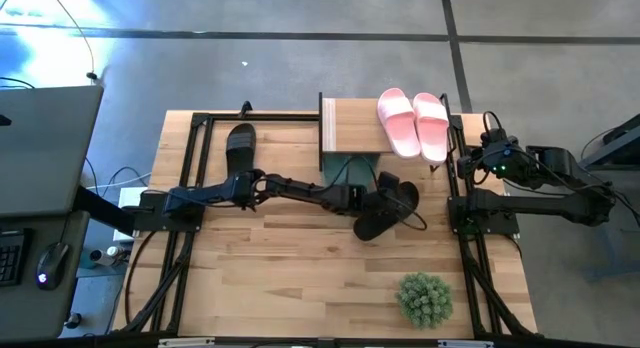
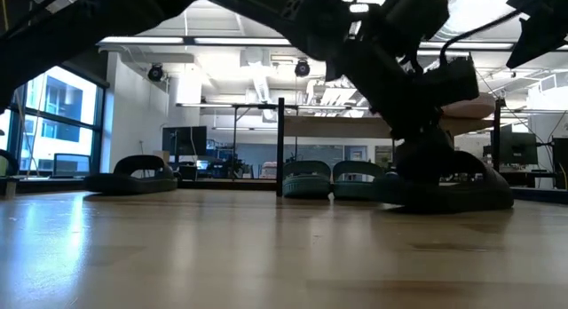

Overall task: Pick and place slides into the shelf
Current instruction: Put the right black slipper under the shelf

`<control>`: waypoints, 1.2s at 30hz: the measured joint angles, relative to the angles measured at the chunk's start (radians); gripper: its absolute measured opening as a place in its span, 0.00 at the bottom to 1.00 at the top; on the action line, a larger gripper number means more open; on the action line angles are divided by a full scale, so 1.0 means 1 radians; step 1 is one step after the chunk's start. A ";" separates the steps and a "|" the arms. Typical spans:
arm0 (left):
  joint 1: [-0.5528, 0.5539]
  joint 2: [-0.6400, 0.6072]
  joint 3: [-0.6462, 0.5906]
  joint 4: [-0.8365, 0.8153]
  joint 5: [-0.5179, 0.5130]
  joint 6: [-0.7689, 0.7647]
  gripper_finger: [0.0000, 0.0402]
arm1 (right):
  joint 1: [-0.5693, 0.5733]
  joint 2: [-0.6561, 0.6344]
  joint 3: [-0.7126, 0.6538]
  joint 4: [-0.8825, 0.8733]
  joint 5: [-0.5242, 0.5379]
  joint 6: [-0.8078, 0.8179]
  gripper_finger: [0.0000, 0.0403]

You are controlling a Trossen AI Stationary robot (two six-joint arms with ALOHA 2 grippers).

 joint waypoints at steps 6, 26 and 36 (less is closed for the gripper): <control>-0.034 -0.048 0.003 -0.045 -0.004 -0.019 0.62 | 0.000 0.000 0.000 0.000 -0.003 -0.003 0.00; -0.061 -0.300 0.004 -0.924 -0.051 -0.460 0.36 | 0.001 0.013 -0.001 0.246 -0.230 -0.198 0.00; -0.046 -0.378 0.001 -1.189 -0.103 -0.537 0.03 | 0.000 0.112 -0.001 0.298 -0.272 -0.278 0.00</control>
